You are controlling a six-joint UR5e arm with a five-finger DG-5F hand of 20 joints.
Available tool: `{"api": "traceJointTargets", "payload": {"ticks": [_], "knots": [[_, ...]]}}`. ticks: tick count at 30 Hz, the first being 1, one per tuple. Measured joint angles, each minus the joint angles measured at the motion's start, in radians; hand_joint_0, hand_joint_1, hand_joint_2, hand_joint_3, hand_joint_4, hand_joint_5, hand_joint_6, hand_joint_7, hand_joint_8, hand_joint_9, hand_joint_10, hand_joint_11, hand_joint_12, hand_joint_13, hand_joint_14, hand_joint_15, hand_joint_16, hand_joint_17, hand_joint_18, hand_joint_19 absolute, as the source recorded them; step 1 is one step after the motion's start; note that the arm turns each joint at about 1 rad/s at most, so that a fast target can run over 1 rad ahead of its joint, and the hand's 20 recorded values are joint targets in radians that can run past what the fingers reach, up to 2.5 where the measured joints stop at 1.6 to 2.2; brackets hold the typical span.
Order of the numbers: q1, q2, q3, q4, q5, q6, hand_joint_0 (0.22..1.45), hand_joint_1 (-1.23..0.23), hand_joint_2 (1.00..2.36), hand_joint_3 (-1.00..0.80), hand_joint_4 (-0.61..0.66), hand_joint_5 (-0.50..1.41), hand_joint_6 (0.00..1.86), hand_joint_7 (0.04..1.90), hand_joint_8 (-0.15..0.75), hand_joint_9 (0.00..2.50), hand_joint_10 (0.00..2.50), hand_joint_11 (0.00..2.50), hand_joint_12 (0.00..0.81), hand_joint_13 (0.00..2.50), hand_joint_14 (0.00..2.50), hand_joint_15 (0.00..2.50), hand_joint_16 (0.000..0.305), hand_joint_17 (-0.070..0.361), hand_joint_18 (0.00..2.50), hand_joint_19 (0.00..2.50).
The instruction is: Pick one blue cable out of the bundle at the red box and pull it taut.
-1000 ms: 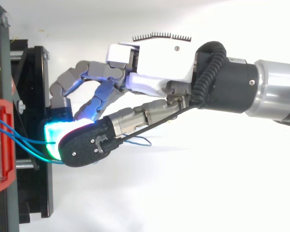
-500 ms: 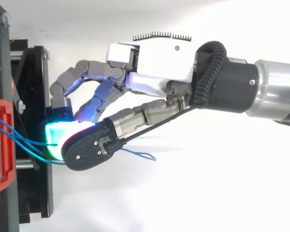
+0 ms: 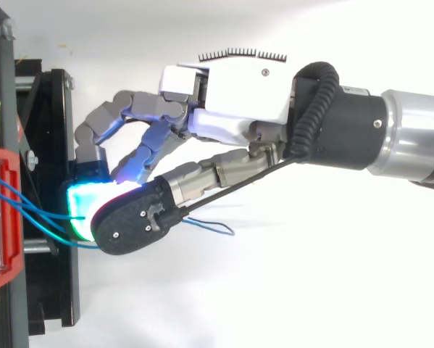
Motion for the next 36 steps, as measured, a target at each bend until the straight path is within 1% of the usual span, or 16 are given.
{"api": "traceJointTargets", "payload": {"ticks": [5,9,10,18,21,23,27,36], "knots": [[0.000,0.000,0.000,0.000,0.000,-0.001,0.50,-0.53,1.00,-0.50,-0.04,-0.20,0.93,0.97,0.212,1.06,0.00,1.40,0.395,0.79,0.02,0.64,0.053,0.120,0.60,0.51],[0.000,-0.001,0.000,0.001,0.000,-0.002,0.47,-0.53,1.00,-0.50,-0.03,-0.20,0.93,0.96,0.227,1.06,0.05,1.36,0.406,0.80,0.02,0.63,0.056,0.126,0.61,0.51],[0.000,-0.001,0.000,0.001,0.000,-0.002,0.45,-0.56,1.00,-0.50,-0.02,-0.20,0.93,0.95,0.236,1.05,0.10,1.33,0.412,0.80,0.02,0.63,0.058,0.130,0.62,0.50],[0.001,0.000,0.001,0.001,0.000,-0.004,0.43,-0.62,1.00,-0.50,-0.02,-0.20,0.93,0.92,0.243,1.03,0.14,1.29,0.419,0.80,0.02,0.63,0.059,0.134,0.63,0.50],[0.001,0.000,0.000,0.000,0.000,-0.004,0.46,-0.66,1.00,-0.50,-0.02,-0.20,0.93,0.94,0.229,1.04,0.10,1.34,0.406,0.80,0.02,0.64,0.057,0.129,0.62,0.51],[0.001,0.000,0.000,0.000,0.000,-0.004,0.48,-0.67,1.00,-0.50,-0.04,-0.20,0.93,0.96,0.213,1.05,0.01,1.40,0.392,0.79,0.02,0.64,0.054,0.123,0.61,0.51],[0.001,0.000,0.000,0.001,0.000,-0.004,0.52,-0.69,1.00,-0.50,-0.05,-0.20,0.93,0.98,0.195,1.04,0.00,1.40,0.378,0.78,0.02,0.65,0.052,0.116,0.59,0.52],[0.001,0.000,0.000,0.001,0.000,-0.004,0.59,-0.70,1.01,-0.32,-0.10,-0.20,0.93,1.01,0.173,1.05,0.00,1.42,0.360,0.79,0.02,0.64,0.048,0.109,0.60,0.53]]}}
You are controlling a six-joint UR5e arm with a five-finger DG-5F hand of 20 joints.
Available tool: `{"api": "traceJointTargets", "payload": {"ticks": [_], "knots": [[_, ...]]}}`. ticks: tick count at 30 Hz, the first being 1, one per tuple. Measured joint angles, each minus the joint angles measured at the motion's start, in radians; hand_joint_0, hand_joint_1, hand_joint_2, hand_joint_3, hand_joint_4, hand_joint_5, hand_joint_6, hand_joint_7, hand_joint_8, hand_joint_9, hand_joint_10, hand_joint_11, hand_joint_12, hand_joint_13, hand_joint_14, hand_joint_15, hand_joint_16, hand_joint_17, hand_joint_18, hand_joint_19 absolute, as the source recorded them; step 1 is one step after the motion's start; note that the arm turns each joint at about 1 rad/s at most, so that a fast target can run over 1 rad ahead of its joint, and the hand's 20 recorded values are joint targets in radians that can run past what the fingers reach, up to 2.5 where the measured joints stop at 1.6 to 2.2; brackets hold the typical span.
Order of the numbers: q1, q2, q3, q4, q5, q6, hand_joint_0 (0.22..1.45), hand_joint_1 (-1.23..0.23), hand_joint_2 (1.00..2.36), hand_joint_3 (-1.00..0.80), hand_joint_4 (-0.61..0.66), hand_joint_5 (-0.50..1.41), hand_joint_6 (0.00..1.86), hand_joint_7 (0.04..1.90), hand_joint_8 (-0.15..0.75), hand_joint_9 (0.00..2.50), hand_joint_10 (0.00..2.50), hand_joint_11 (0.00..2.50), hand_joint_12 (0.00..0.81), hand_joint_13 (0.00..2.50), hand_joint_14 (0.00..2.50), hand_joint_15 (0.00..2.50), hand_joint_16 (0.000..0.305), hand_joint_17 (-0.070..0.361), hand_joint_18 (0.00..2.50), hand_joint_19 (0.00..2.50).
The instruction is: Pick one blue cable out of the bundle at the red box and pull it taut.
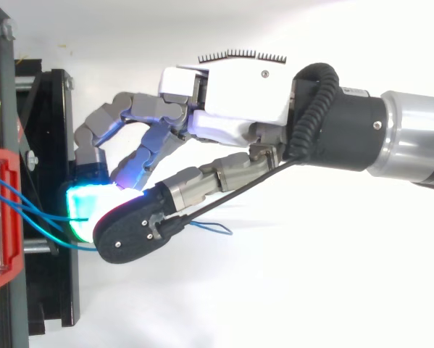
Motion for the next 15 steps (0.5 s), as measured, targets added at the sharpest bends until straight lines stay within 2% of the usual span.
{"api": "traceJointTargets", "payload": {"ticks": [15], "knots": [[0.001,0.000,0.000,-0.002,0.001,0.001,0.63,-0.72,1.02,-0.18,-0.20,-0.19,0.94,1.10,0.161,1.06,0.00,1.40,0.357,0.79,0.02,0.63,0.047,0.105,0.62,0.51]]}}
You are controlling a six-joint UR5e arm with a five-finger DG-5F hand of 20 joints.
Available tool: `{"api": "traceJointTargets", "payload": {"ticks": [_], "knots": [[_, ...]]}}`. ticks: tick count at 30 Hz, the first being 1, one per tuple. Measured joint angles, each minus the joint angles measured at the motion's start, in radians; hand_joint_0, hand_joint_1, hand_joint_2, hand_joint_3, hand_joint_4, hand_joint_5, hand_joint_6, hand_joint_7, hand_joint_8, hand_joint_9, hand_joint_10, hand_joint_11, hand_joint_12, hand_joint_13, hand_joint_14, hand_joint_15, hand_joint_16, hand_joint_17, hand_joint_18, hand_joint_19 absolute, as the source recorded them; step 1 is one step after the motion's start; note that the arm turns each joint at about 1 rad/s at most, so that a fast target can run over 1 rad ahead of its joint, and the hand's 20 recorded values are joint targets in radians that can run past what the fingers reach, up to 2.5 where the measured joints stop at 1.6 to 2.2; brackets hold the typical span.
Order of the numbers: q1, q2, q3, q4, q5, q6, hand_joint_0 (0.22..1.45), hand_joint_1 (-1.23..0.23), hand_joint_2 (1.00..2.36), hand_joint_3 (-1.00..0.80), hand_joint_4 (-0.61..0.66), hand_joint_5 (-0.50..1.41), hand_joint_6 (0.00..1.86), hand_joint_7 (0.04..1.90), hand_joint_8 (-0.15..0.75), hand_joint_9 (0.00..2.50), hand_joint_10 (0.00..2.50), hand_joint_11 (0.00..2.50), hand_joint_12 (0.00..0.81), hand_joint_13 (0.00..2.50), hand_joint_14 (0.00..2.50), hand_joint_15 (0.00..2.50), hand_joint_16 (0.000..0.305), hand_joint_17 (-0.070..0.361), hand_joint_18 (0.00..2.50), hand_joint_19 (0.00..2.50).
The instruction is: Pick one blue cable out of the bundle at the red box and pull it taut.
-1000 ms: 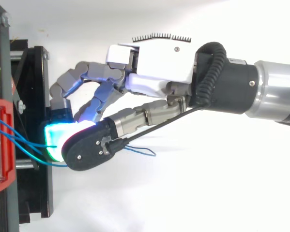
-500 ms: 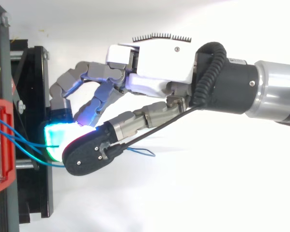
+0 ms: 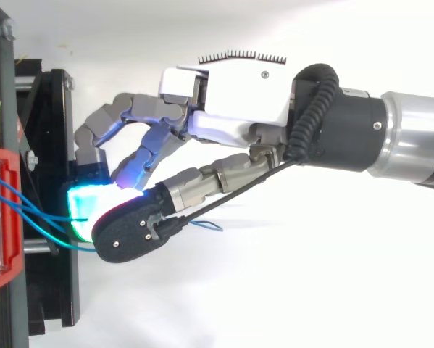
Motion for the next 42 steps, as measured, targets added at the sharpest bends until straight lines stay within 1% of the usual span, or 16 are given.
{"api": "traceJointTargets", "payload": {"ticks": [5,10,13,19,23,29,32,36,42], "knots": [[0.000,0.000,0.000,-0.002,0.000,0.001,0.62,-0.73,1.03,-0.13,-0.23,-0.18,0.94,1.12,0.164,1.06,0.00,1.39,0.354,0.80,0.02,0.62,0.046,0.103,0.62,0.51],[0.001,-0.001,0.000,-0.004,-0.003,0.004,0.62,-0.73,1.03,-0.11,-0.25,-0.18,0.95,1.11,0.158,1.07,0.00,1.39,0.356,0.79,0.02,0.62,0.046,0.103,0.62,0.51],[0.001,0.000,0.000,-0.017,-0.007,0.006,0.62,-0.73,1.03,-0.10,-0.25,-0.18,0.95,1.11,0.158,1.07,0.00,1.39,0.355,0.79,0.02,0.63,0.046,0.103,0.62,0.50],[0.000,0.014,0.000,-0.086,-0.034,0.008,0.62,-0.73,1.03,-0.10,-0.24,-0.18,0.95,1.11,0.159,1.07,0.00,1.38,0.355,0.79,0.02,0.62,0.046,0.102,0.61,0.51],[-0.006,0.035,0.000,-0.148,-0.048,0.008,0.62,-0.73,1.03,-0.09,-0.24,-0.18,0.95,1.12,0.154,1.07,0.00,1.38,0.355,0.79,0.02,0.62,0.046,0.103,0.61,0.50],[-0.014,0.059,0.000,-0.214,-0.073,0.008,0.62,-0.73,1.03,-0.08,-0.24,-0.18,0.95,1.13,0.165,1.07,0.00,1.38,0.354,0.79,0.02,0.62,0.045,0.102,0.61,0.50],[-0.017,0.070,-0.001,-0.248,-0.076,0.009,0.62,-0.73,1.03,-0.08,-0.24,-0.17,0.95,1.12,0.159,1.08,0.00,1.39,0.355,0.79,0.02,0.62,0.045,0.102,0.60,0.50],[-0.019,0.074,-0.001,-0.269,-0.075,0.013,0.62,-0.73,1.03,-0.07,-0.22,-0.17,0.95,1.12,0.159,1.08,0.01,1.38,0.355,0.79,0.02,0.62,0.045,0.102,0.60,0.50],[-0.019,0.074,-0.001,-0.269,-0.072,0.009,0.62,-0.72,1.02,-0.07,-0.23,-0.17,0.95,1.12,0.159,1.07,0.00,1.38,0.356,0.79,0.02,0.62,0.045,0.102,0.60,0.50]]}}
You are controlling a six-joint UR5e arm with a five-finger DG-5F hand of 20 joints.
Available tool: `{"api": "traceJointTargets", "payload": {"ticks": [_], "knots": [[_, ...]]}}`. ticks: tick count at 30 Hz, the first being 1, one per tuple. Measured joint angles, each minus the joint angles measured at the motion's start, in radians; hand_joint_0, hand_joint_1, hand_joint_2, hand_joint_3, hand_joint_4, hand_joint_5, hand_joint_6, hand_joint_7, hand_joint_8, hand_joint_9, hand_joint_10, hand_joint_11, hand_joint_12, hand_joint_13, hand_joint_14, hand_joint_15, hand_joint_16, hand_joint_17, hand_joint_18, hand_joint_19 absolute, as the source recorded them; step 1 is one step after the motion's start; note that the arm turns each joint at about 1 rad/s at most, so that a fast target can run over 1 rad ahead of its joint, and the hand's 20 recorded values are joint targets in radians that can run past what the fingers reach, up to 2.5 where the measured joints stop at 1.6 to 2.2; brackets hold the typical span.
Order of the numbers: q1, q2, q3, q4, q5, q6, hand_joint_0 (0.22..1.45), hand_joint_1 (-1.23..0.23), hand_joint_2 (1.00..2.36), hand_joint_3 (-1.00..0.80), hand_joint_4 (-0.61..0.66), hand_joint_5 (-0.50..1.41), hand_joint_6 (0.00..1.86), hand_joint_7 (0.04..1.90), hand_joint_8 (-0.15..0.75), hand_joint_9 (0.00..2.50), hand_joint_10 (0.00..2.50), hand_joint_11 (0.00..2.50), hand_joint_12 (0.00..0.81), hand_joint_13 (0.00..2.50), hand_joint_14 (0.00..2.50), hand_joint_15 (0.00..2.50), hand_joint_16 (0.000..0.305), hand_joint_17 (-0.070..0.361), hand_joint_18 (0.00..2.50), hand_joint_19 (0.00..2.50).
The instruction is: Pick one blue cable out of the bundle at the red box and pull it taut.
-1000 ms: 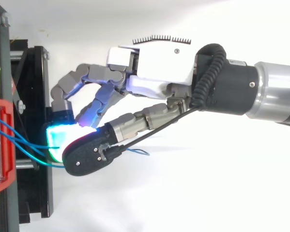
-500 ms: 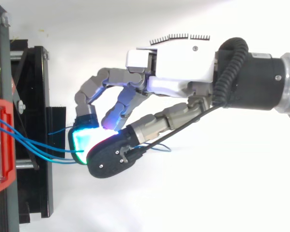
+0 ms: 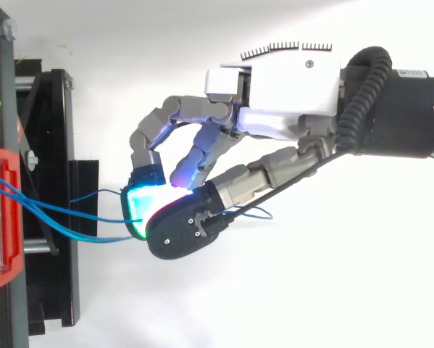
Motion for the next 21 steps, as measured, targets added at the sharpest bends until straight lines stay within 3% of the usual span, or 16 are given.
{"api": "traceJointTargets", "payload": {"ticks": [15,18,21], "knots": [[0.002,0.000,-0.012,0.017,0.002,-0.005,0.63,-0.72,1.02,-0.08,-0.23,-0.17,0.95,1.11,0.157,1.07,0.00,1.36,0.355,0.79,0.02,0.62,0.045,0.102,0.60,0.50],[0.002,0.000,-0.047,0.017,0.002,-0.005,0.63,-0.72,1.02,-0.08,-0.23,-0.17,0.95,1.11,0.152,1.07,0.00,1.36,0.355,0.79,0.02,0.62,0.045,0.102,0.60,0.50],[0.002,0.000,-0.108,0.024,0.002,-0.003,0.63,-0.72,1.02,-0.08,-0.22,-0.17,0.95,1.12,0.162,1.06,0.00,1.37,0.355,0.79,0.02,0.63,0.045,0.102,0.60,0.50]]}}
